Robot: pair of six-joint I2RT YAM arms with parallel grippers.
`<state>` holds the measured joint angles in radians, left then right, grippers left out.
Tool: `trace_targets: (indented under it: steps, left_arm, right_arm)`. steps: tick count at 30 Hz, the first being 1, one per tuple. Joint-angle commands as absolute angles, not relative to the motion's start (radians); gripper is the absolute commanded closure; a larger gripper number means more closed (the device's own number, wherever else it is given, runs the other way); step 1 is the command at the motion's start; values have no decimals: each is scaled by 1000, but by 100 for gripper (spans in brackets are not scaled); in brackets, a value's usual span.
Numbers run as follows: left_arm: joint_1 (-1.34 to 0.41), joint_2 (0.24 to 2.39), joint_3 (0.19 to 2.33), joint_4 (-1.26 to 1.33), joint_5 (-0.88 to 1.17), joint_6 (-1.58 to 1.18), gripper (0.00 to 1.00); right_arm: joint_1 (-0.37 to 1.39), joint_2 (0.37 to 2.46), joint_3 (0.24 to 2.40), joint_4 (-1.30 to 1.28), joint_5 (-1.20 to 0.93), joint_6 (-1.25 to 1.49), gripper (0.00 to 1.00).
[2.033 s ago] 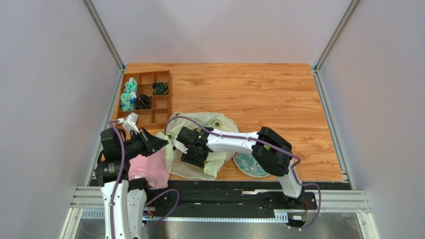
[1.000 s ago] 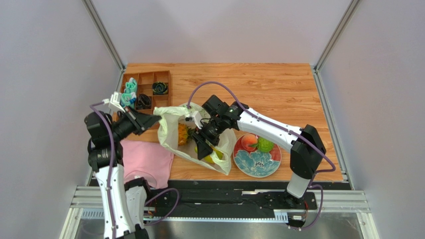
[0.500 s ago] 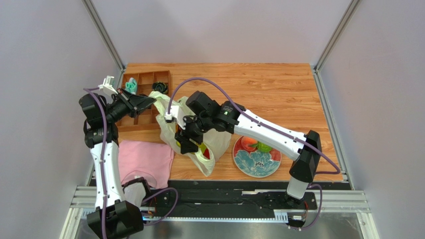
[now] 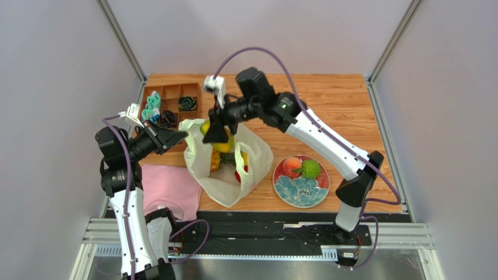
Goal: Take the fake fruits out of the plastic bag
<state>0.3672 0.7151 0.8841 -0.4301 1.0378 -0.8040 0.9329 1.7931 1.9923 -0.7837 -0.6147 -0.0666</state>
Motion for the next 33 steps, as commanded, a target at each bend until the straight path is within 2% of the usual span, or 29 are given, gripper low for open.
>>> trace_targets:
  steps: [1,7,9,12,13,16,17,20,23,29,33]
  left_arm:
    - [367,726,847,-479,1029,-762,100]
    - [368,730,865,-502,1042,-733,100]
    - [367,723,885,-517,1042,-716,100]
    - [368,709,894,-515,1035,-718,100]
    - [368,703,891,-509,1032,-721,100]
    - [370,690,865,-477,1029,-744,100]
    - [368,690,855,-451,1032,-765,100]
    - [368,696,828,-399,1035,-802,100]
    - [370,710,830,-376,1034,-816,100]
    - [370,749,851,-371,1039,-818,100]
    - [371,759,850,-368,1032,-815,100]
  right_arm:
    - [855,1804,2106,-494,-841,363,50]
    - [809,1812,2100,-456,-825,367,50]
    - [761,1776,2127,-564,-776,300,53]
    - [675,1663,2103,-777,-660,57,58]
    - [658,1617,2070,-835,-608,-130,59]
    - [600,1409,1797,-1027,-465,-397,60]
    - [585,1347,1620,-1049,-413,-537,60]
    - [537,1103,1284,-1109,-307,-726,59]
    - [520,959,1087,-1158,-247,-811,59]
    - [517,780,872,-1135,-218,-985,59]
    - [517,752,784,-1066,-213,-1127,53]
